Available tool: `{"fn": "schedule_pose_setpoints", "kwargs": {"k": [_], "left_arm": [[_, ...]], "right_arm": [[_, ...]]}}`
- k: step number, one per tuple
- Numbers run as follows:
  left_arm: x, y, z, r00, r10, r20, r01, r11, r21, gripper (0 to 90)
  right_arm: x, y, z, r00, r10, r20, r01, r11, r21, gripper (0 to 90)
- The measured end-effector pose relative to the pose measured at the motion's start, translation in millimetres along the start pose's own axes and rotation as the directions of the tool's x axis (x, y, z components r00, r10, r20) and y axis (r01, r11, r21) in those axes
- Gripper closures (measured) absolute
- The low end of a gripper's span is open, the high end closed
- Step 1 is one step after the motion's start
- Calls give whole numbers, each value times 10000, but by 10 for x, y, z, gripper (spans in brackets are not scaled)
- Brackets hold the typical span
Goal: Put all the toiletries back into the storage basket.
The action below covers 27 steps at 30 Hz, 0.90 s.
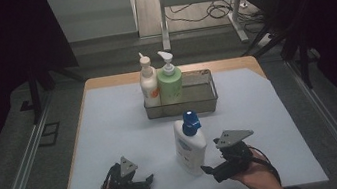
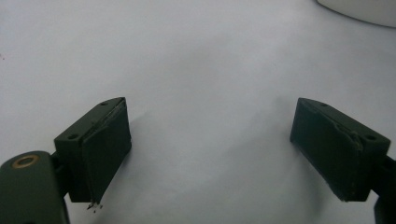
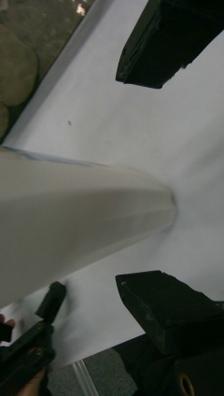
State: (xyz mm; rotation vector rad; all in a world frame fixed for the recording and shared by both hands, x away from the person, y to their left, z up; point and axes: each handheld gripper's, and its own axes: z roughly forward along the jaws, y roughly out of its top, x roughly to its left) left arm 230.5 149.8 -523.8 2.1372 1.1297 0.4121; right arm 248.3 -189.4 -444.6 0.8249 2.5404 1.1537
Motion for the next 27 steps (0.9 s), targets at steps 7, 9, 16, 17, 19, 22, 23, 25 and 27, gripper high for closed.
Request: {"fn": "schedule_pose_setpoints", "kwargs": {"k": [7, 9, 16, 17, 19, 22, 23, 25, 27], "left_arm": [[2, 0, -1, 10000, -2, 20, 2, 10000, 6, 120], [1, 0, 0, 10000, -2, 16, 2, 10000, 5, 121], [0, -1, 1, 10000, -1, 1, 1, 10000, -8, 121], [0, -1, 1, 10000, -4, 1, 4, 10000, -10, 121], [0, -1, 1, 10000, -5, 2, 5, 10000, -11, 121], [1, -1, 1, 10000, -1, 9, 1, 10000, -8, 121], [-1, -1, 1, 10000, -2, 0, 2, 10000, -11, 121], [0, -1, 1, 10000, -5, 6, 5, 10000, -10, 121], [0, -1, 1, 10000, -3, 6, 3, 10000, -8, 121]], "right_arm": [[49, 172, 35, 10000, -16, 54, 17, 9999, -127, 63], [60, 205, 51, 9999, -31, 107, 33, 9999, -157, 67], [76, 306, 102, 9997, 105, 218, -98, 9995, -296, 83], [78, 318, 111, 9997, 109, 217, -102, 9995, -315, 87], [84, 341, 130, 9995, 176, 254, -167, 9992, -370, 95], [92, 369, 159, 9994, 195, 302, -182, 9988, -457, 114], [97, 378, 170, 9993, 185, 316, -170, 9987, -479, 131], [106, 390, 191, 9992, 136, 371, -119, 9988, -479, 134], [116, 401, 212, 9989, 121, 461, -99, 9989, -464, 146]]}}
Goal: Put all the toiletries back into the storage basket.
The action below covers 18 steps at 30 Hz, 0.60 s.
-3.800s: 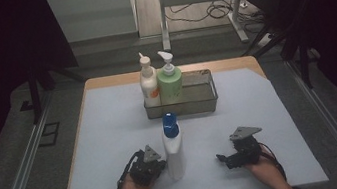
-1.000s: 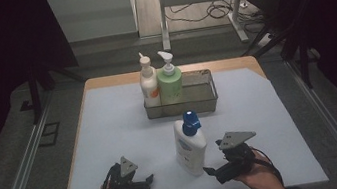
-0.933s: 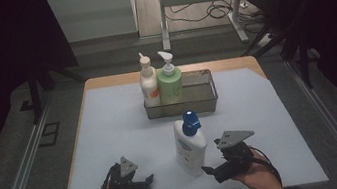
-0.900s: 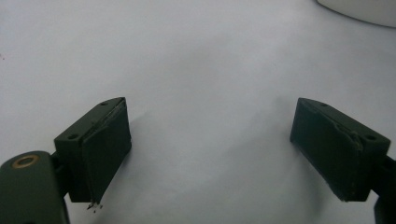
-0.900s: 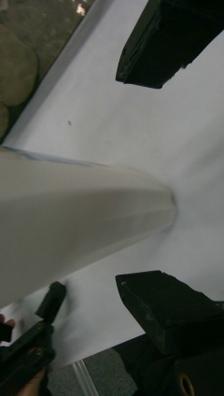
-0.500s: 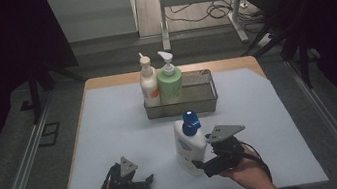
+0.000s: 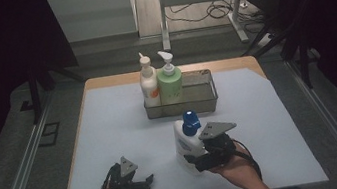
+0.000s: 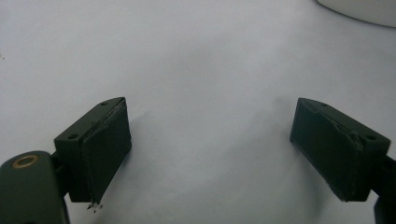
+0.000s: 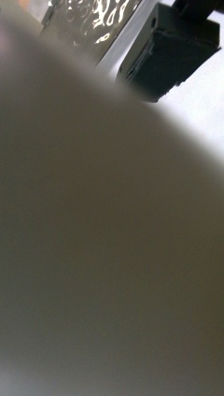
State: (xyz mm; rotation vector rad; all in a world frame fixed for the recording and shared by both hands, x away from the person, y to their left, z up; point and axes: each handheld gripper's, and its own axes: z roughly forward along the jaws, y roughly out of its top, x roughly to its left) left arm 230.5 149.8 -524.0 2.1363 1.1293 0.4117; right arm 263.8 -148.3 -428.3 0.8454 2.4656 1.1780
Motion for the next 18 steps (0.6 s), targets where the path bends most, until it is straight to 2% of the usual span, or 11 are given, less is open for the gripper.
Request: {"fn": "schedule_pose_setpoints", "kwargs": {"k": [11, 14, 18], "left_arm": [[0, 0, 0, 10000, 1, 2, -1, 10000, 0, 121], [0, 0, 0, 10000, 3, 0, -3, 10000, 1, 121], [0, 0, 0, 10000, 2, 2, -2, 10000, 1, 121]], "right_arm": [[62, 33, 63, 10000, 33, -74, -35, 9995, -322, 305], [85, 45, 63, 9997, -93, 229, 100, 9995, -315, 333], [68, 47, 43, 9998, -94, 197, 99, 9997, -219, 360]]}}
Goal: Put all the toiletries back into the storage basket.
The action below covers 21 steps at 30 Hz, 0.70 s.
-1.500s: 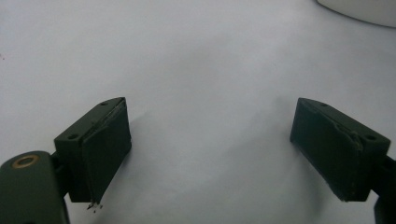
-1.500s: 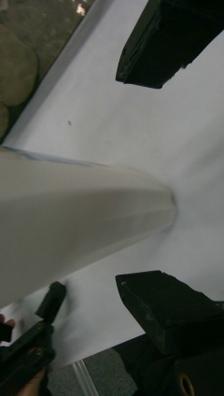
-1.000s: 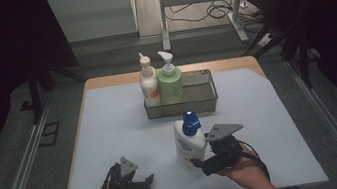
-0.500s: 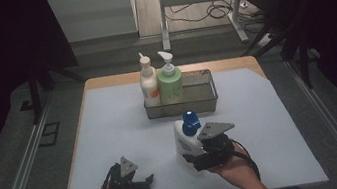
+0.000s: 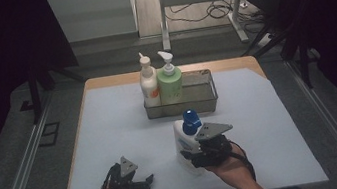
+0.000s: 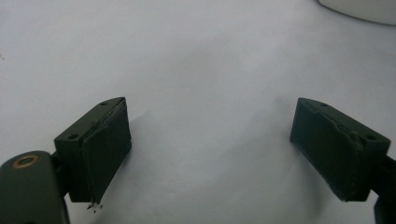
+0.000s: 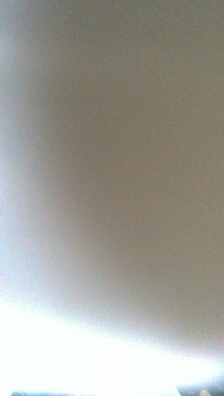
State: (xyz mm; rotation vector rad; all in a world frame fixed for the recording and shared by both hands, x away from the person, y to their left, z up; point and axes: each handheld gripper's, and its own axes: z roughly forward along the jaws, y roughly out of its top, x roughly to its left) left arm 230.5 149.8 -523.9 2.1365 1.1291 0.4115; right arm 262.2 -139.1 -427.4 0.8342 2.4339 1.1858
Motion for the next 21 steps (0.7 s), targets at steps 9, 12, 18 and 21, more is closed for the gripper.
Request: {"fn": "schedule_pose_setpoints", "kwargs": {"k": [9, 12, 18, 21], "left_arm": [[0, 0, 0, 10000, -2, 4, 2, 10000, -3, 121], [0, 0, 0, 10000, -2, 4, 2, 10000, -2, 121], [0, 0, 0, 10000, -2, 0, 2, 10000, 2, 121], [1, 1, -1, 10000, 0, 6, 0, 10000, 13, 121]], "right_arm": [[-133, -16, -64, 9981, 272, -547, -265, 9995, 145, 390], [-150, -13, -76, 9976, 260, -634, -248, 9995, 202, 394], [-185, 3, -100, 9964, 337, -780, -311, 9989, 337, 400], [-204, 12, -109, 9968, 320, -728, -294, 9989, 370, 401]]}}
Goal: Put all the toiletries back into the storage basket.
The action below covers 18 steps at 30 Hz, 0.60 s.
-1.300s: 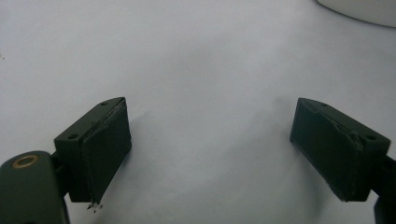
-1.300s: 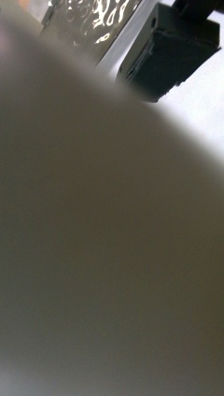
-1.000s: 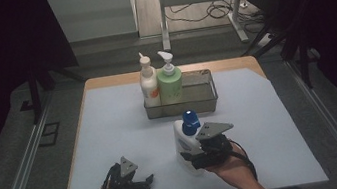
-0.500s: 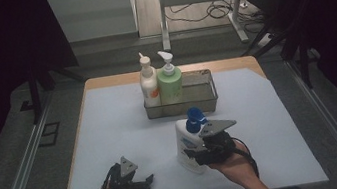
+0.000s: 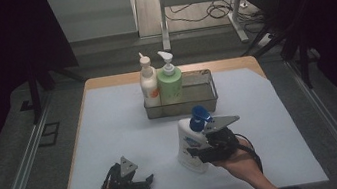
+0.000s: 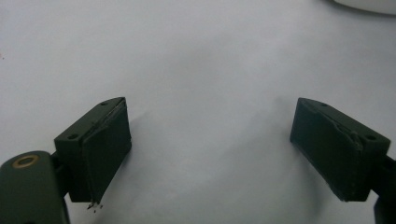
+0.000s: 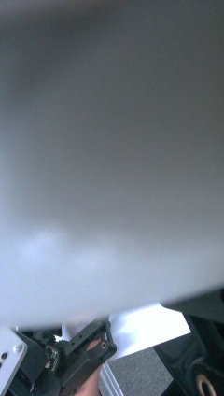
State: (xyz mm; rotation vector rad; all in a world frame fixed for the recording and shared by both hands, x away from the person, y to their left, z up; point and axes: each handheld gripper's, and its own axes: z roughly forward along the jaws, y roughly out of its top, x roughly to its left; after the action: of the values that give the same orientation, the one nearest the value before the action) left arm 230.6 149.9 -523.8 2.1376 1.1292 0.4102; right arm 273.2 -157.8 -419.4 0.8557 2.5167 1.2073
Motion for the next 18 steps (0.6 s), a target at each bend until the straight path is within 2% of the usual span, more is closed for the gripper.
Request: {"fn": "schedule_pose_setpoints", "kwargs": {"k": [18], "left_arm": [[2, -1, 1, 10000, 0, 4, 0, 10000, -20, 121]], "right_arm": [[-216, 216, -182, 9994, -11, 339, 10, 10000, 30, 401]]}}
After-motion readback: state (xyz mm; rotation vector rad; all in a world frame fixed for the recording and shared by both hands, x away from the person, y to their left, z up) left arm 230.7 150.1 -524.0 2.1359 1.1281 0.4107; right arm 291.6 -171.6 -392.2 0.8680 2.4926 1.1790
